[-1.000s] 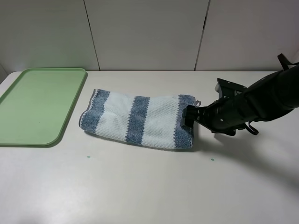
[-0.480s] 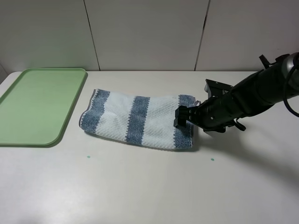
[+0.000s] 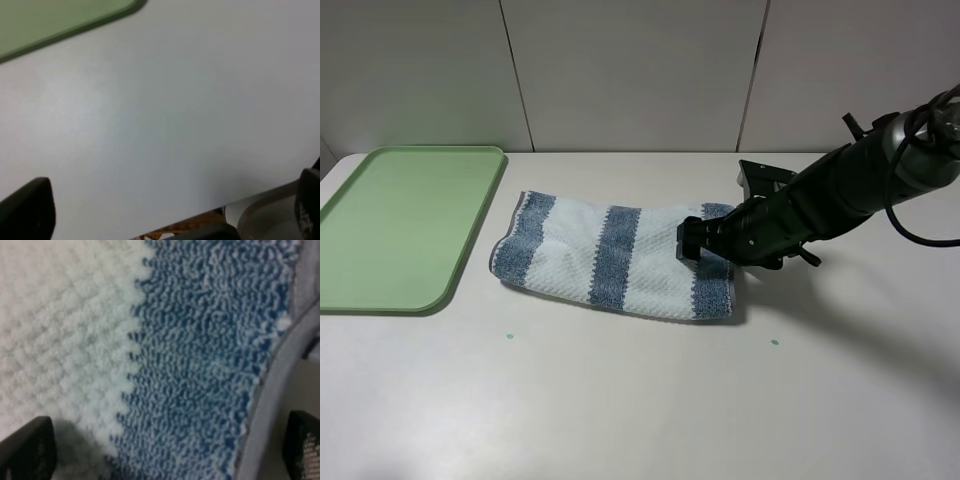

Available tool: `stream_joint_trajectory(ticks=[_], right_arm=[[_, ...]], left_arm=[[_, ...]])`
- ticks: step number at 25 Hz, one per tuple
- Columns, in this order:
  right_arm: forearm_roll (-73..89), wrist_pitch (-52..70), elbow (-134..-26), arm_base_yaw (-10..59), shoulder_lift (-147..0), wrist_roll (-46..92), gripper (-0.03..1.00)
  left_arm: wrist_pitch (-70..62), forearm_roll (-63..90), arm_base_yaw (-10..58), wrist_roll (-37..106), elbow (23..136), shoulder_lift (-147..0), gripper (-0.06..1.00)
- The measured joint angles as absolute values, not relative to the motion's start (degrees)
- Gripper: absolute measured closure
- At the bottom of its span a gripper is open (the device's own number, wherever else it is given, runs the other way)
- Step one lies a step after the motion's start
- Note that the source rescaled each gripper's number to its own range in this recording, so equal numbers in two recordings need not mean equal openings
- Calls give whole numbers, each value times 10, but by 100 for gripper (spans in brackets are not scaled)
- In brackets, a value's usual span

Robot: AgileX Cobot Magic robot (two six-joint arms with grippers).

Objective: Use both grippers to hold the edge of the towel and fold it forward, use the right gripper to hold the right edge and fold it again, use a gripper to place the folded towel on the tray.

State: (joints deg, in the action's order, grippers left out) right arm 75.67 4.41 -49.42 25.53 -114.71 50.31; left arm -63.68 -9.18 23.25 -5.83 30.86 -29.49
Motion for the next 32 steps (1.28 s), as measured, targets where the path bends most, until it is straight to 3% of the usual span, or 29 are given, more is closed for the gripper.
stream_joint_trajectory(ticks=[12, 14, 19, 22, 25, 32], right_arm=[[757, 45, -497, 258, -1149, 504, 0], [757, 45, -497, 258, -1150, 499, 13], [768, 69, -497, 258, -1155, 475, 59], [774, 79, -497, 258, -1157, 469, 77], [775, 82, -497, 258, -1158, 465, 89], [771, 82, -497, 258, -1159, 464, 90]], left_arm=[[-637, -92, 233, -58, 309, -295, -1], [-637, -92, 233, -58, 309, -295, -1], [-637, -92, 233, -58, 309, -295, -1], [-637, -92, 233, -58, 309, -295, -1], [-637, -92, 233, -58, 309, -295, -1], [-637, -92, 233, -58, 309, -295, -1]])
